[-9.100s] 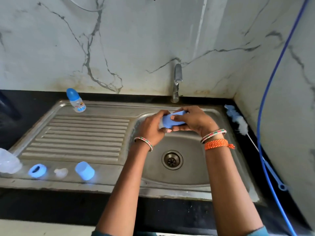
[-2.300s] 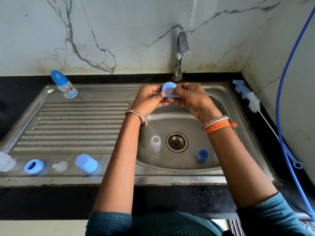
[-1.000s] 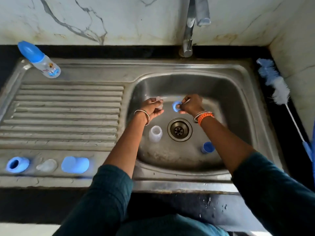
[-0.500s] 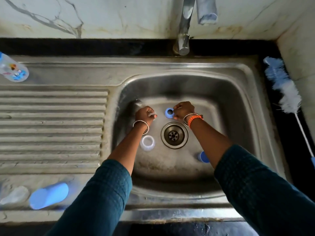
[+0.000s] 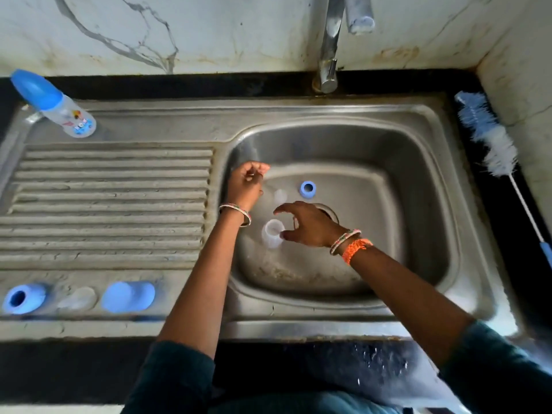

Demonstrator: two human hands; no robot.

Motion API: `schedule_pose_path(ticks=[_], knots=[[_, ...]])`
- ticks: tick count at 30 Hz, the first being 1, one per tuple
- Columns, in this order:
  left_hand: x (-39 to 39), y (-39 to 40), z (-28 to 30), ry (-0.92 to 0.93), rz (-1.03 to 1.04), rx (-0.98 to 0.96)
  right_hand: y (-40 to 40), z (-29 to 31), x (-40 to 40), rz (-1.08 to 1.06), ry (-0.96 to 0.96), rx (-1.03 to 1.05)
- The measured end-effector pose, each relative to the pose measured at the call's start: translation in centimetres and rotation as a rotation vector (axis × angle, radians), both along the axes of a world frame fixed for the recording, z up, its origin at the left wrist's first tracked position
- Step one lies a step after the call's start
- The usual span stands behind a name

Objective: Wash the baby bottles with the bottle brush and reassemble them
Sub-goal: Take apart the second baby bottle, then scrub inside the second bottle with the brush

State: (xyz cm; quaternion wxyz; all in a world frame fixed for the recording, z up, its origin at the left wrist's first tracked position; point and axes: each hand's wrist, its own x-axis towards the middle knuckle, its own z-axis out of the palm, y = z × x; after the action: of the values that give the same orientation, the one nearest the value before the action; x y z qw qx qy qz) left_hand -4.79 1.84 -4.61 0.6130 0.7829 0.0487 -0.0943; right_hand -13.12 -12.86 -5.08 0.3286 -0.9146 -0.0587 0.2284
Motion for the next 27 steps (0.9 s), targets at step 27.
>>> schedule_pose_path(ticks=[27], knots=[[-8.2, -16.2, 9.8, 0.67, -0.227, -0.842, -20.2, 6.6, -9.6, -1.271, -0.592, -0.6]])
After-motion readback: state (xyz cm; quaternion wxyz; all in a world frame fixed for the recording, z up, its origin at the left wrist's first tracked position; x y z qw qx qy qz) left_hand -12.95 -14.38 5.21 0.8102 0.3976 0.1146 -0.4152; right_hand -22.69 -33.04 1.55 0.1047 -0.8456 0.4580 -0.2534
